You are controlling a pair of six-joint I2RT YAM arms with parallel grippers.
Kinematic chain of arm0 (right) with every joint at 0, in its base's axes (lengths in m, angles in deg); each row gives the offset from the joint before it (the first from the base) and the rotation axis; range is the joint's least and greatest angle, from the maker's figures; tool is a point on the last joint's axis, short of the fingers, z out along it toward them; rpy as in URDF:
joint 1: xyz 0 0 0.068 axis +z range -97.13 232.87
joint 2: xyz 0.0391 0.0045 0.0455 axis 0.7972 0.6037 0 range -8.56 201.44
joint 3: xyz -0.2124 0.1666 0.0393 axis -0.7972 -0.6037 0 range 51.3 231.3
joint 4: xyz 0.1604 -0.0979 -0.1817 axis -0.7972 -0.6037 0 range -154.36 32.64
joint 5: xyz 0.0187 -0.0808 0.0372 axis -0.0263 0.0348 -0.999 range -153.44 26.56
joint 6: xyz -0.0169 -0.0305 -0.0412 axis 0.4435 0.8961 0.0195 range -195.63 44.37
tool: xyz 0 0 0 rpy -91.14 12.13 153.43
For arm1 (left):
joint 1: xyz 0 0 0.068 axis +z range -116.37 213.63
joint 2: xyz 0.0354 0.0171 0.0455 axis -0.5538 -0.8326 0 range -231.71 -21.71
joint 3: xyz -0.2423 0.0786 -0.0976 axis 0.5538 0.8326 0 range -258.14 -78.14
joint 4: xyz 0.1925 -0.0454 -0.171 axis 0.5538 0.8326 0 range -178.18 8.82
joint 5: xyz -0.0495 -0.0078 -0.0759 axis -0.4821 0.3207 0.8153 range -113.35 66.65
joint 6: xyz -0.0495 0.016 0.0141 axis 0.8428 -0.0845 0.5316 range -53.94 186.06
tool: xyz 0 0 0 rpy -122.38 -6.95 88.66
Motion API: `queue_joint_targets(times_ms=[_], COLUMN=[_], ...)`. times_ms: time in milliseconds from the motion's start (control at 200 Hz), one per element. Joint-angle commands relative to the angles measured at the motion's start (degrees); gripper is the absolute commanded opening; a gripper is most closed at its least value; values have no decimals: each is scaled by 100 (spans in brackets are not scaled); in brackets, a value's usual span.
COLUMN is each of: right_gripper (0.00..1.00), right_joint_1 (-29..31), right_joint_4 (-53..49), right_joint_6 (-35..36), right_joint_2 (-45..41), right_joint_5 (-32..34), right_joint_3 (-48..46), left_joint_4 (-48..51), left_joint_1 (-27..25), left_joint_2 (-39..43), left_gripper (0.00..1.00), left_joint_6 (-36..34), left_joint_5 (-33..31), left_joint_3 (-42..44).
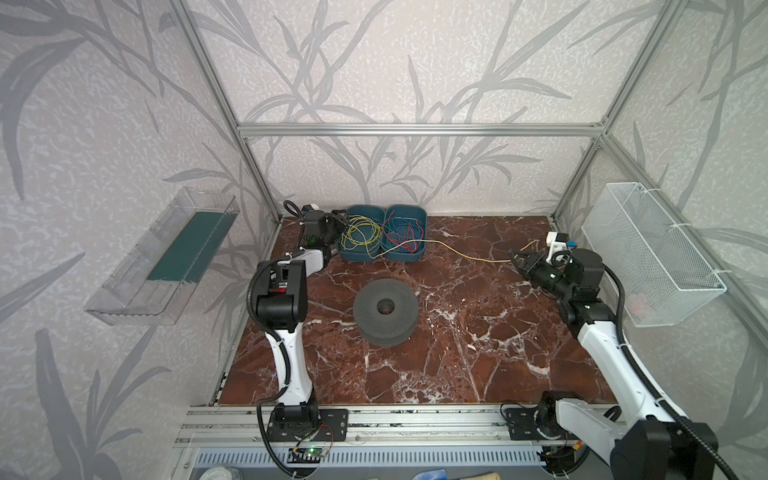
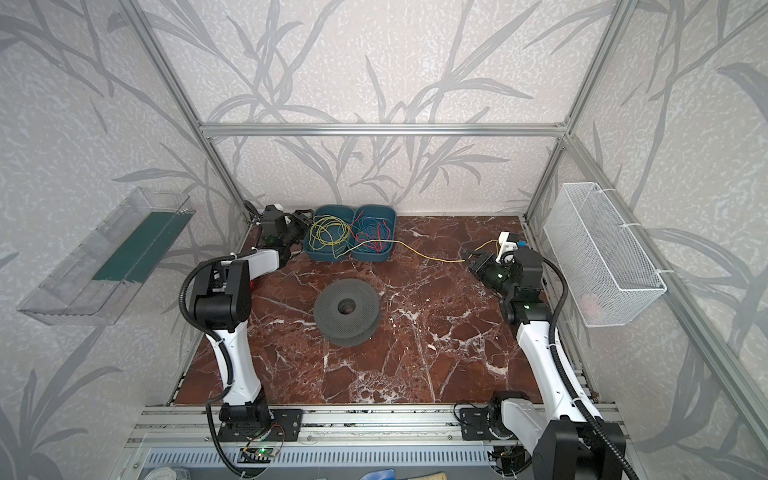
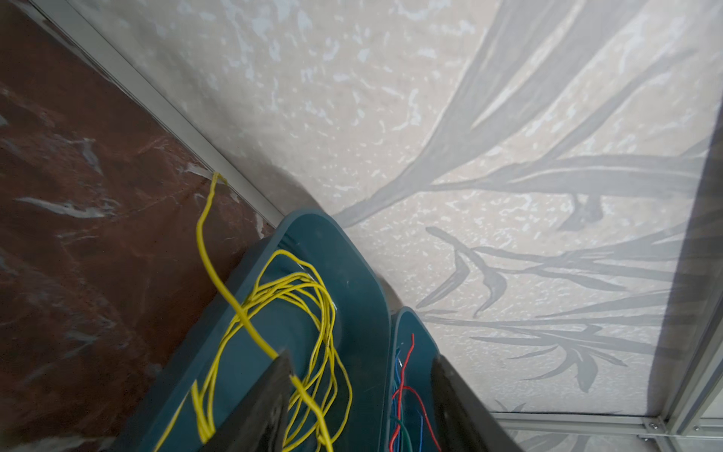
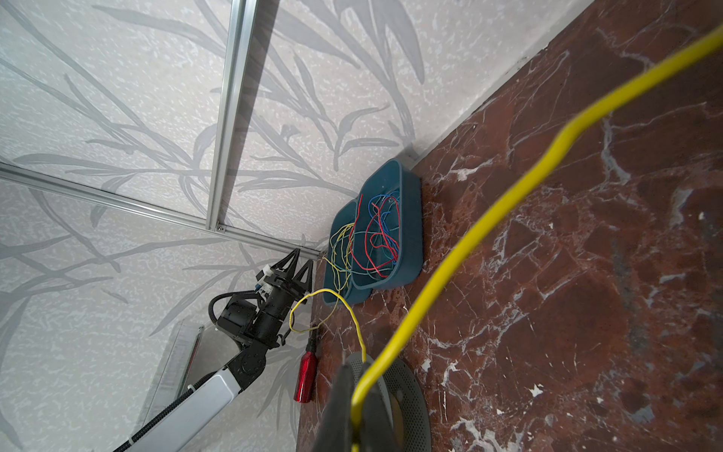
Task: Wrap the cables
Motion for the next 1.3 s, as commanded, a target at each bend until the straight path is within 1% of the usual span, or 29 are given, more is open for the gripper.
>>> queue_joint_targets(times_ms=[0,75,150,295,340,400,485,560,640,825,895,1000,1199,1299], right_gripper=[0,0,0,0,0,0,0,0,0,0,0,0,0,0], right_joint_1=[-3,-3,-3,-3,-3,-3,-3,0,-3,2,-3,-3,2,7], right_joint_4=[204,222,257,336,362,373,365,364,365,365,325,362,408,406], right_joint_6=[106,98,88,47,27,28,37,44,34,27,50,12,-21,-10], right_joint_2=[-97,-101,-89,-45,-29,-18,-18,-35,-39,-31,-28,7,166,176], right_joint_5=[-105,-74,-53,-57,-61,-78,-88,-70,-79,-87,-79,-74,-208,-219], right_joint_3=[-29,-49,-57,-57,-57,-57,-57,-73,-82,-44,-23,-5,65,72], left_joint_4=[-593,-744,-805,-403,-261,-231,277,726,734,868,832,1030,1223,1184], left_joint_1=[22,14,3,39,52,49,43,50,59,54,45,24,20,9], left_joint_2=[-296,-507,-516,-312,-208,-17,342,552,497,-15,-83,-113,-269,-448], left_gripper=[60,56,55,55,55,56,56,57,57,57,57,57,56,54], left_joint_6=[659,825,854,704,661,425,28,-115,39,535,595,622,737,780], left_joint_5=[256,425,392,318,208,99,-91,-259,-59,325,306,289,243,224], left_joint_3=[-345,-501,-441,-308,-218,-63,48,82,53,-336,-403,-478,-562,-698])
